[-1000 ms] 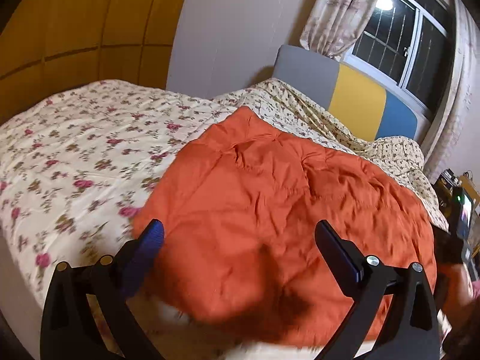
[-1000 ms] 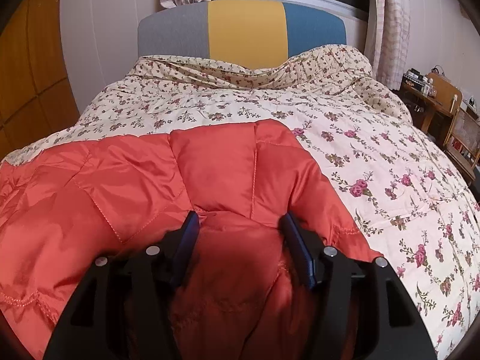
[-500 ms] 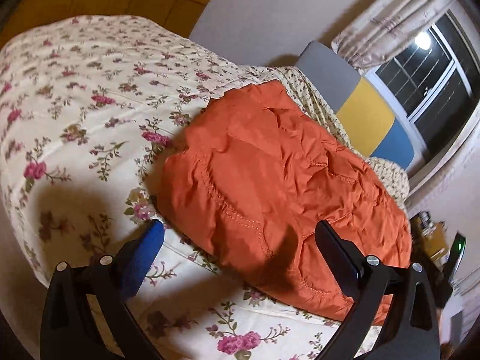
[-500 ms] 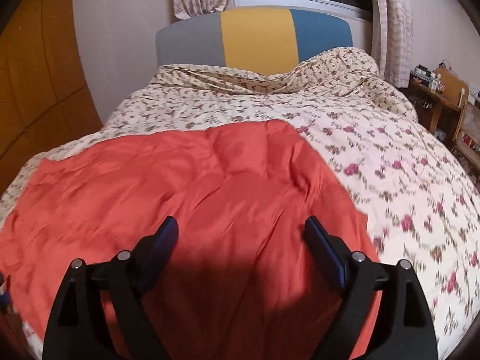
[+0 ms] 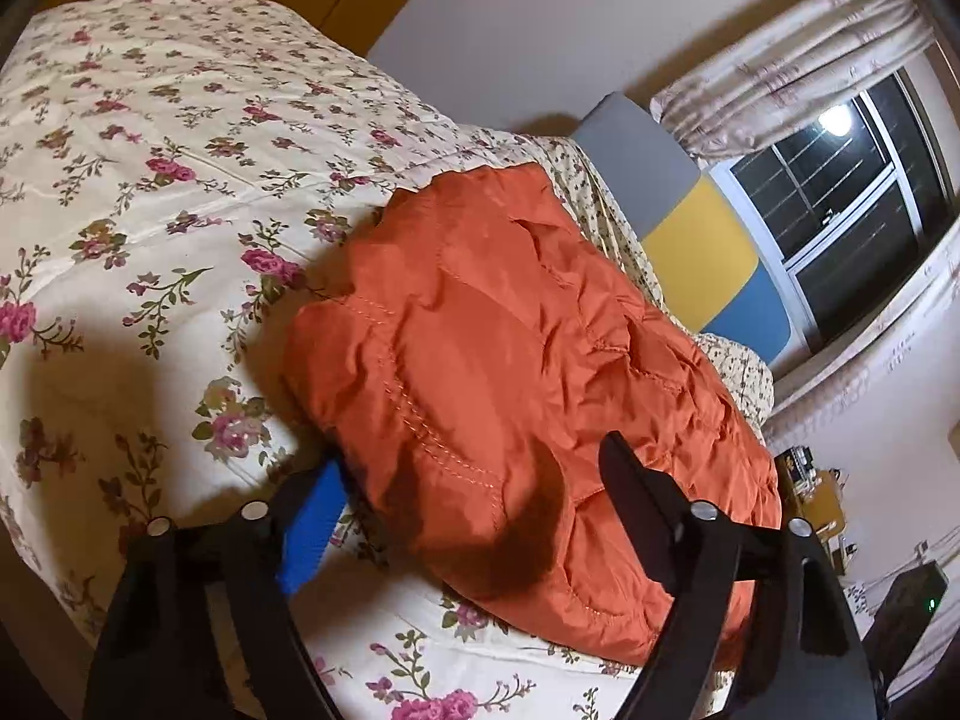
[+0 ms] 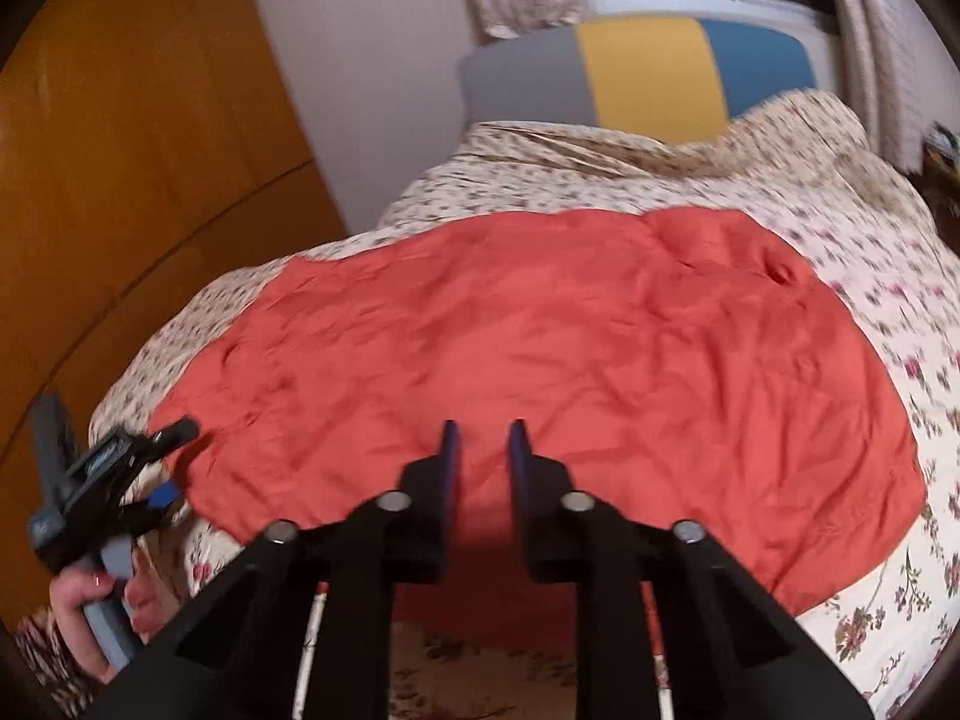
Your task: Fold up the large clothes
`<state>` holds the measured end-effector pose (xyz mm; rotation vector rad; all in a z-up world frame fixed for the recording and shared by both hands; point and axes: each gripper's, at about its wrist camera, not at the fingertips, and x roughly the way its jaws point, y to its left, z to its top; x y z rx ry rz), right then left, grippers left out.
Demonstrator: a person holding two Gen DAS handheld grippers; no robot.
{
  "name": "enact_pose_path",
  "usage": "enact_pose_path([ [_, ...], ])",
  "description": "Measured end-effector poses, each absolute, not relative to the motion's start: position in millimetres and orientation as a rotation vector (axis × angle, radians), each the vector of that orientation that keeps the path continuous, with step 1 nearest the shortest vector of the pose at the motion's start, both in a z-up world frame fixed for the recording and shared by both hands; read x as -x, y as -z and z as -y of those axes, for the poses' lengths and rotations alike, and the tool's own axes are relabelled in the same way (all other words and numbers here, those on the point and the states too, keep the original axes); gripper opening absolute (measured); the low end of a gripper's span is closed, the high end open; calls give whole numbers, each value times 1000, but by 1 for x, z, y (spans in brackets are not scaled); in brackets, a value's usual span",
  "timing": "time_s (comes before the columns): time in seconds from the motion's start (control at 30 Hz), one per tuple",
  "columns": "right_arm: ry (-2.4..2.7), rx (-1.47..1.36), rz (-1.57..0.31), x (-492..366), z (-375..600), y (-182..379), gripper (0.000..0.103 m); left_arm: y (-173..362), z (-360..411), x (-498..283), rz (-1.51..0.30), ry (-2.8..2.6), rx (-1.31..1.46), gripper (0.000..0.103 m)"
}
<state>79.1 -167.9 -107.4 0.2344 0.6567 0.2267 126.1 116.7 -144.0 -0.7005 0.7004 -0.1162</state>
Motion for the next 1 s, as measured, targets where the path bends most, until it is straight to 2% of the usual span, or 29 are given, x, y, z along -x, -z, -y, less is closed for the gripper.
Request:
enact_pose_path([
  [0.2, -219, -228, -673, -100, 151, 119, 9, 146, -115, -123, -684, 125, 695, 81],
  [0.27, -211, -204, -733, -113, 149, 136, 9, 147, -116, -122, -675, 129, 705, 81],
  [0.37, -228, -225, -726, -118, 150, 159, 7, 149, -115, -122, -661, 125, 710, 81],
  [0.5, -222, -204, -710, -114, 148, 159, 6, 149, -104, -124, -635, 120, 668, 90],
  [0.67, -207, -238, -677, -91, 151, 160, 6, 148, -106, -131, -594, 110, 740, 90],
  [0.8, -200, -151, -669, -87, 142, 165, 6, 148, -102, -138, -588, 104, 752, 90],
  [0.87, -198, -124, -667, -89, 139, 168, 6, 149, -99, -140, -586, 95, 750, 83],
  [1.0, -193, -108, -650, -88, 136, 174, 6, 158, -106, -144, -609, 33, 842, 52],
])
